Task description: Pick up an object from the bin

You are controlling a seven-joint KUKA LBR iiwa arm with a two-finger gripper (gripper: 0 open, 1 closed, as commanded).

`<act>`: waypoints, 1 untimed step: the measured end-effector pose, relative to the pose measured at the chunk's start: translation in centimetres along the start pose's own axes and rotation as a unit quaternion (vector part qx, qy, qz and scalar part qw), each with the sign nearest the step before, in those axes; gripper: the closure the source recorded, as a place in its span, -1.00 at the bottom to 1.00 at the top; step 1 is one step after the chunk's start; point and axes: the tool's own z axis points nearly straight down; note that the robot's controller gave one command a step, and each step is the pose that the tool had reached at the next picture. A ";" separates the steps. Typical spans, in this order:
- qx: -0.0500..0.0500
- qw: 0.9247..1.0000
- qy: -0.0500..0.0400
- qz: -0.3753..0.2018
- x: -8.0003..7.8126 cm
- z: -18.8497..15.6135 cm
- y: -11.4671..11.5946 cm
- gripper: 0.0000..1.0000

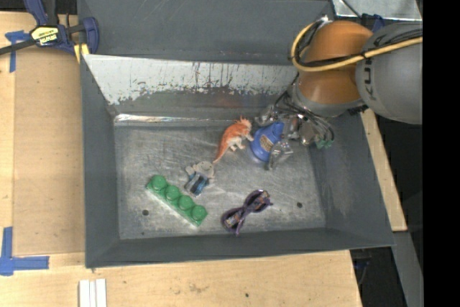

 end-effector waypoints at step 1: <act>0.000 1.000 0.000 0.000 0.0 0.0 0.0 1.00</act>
Offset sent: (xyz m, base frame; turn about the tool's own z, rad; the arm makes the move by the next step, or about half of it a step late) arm -0.0009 0.0088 0.1210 -0.0203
